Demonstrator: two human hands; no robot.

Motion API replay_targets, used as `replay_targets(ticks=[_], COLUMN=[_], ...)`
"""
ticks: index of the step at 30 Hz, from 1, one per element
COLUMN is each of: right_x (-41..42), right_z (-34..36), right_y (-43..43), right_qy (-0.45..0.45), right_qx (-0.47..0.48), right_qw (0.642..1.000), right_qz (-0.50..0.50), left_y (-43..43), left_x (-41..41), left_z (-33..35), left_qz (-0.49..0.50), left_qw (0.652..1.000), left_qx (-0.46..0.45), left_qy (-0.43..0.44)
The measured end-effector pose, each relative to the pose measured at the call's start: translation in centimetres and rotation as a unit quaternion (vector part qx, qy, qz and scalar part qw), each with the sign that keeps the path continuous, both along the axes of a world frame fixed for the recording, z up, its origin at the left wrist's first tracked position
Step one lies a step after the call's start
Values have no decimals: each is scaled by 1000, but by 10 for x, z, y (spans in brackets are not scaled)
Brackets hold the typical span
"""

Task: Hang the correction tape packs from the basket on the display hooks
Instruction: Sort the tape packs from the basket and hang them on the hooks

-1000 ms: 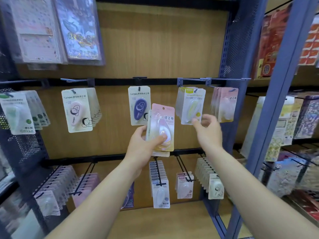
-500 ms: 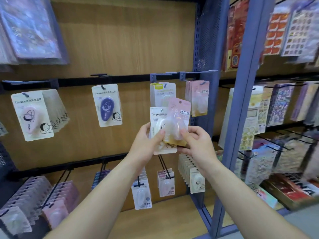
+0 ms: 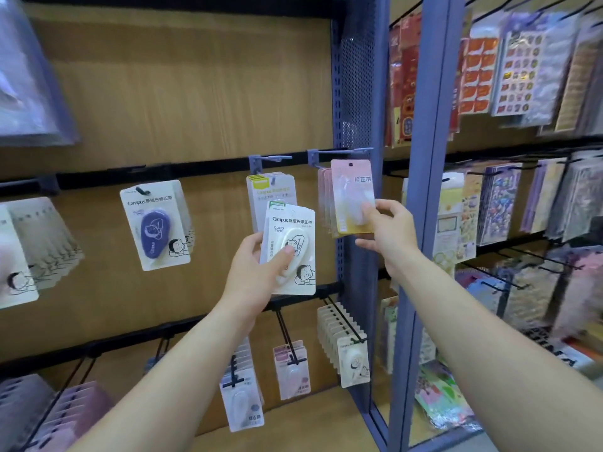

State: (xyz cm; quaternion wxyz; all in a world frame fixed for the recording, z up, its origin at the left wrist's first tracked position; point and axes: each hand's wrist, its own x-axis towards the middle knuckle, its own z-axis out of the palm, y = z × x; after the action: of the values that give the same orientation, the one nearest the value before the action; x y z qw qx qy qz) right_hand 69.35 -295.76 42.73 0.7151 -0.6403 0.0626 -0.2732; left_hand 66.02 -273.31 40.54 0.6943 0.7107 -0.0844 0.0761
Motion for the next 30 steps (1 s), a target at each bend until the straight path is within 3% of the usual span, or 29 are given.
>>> replay_targets(ticks=[7, 11, 14, 16, 18, 21, 25, 30], right_x=[0, 5, 7, -6, -29, -59, -72, -85], right_z=[-8, -3, -10, -22, -38, -65, -100, -158], right_y=[-1, 3, 11, 22, 39, 64, 69, 46], right_qy=[-13, 34, 121, 104, 50, 39, 40, 107], right_qx=[2, -24, -174, -213, -148, -61, 13, 21], right_qw=[1000, 999, 973, 964, 988, 985, 988, 984], right_qz=[-23, -20, -94, -123, -17, 155, 151, 141], left_y=[6, 6, 6, 7, 8, 5, -4, -5], left_x=[1, 0, -3, -5, -8, -15, -25, -35], left_z=[-1, -3, -4, -7, -13, -28, -60, -117], left_qz=[14, 14, 15, 11, 5, -1, -4, 17], left_qw=[1000, 1000, 1000, 1000, 1000, 1000, 1000, 996], left_qx=[4, 2, -11, -14, -17, -7, -15, 26], left_qy=[-11, -16, -17, -13, -9, -8, 21, 83])
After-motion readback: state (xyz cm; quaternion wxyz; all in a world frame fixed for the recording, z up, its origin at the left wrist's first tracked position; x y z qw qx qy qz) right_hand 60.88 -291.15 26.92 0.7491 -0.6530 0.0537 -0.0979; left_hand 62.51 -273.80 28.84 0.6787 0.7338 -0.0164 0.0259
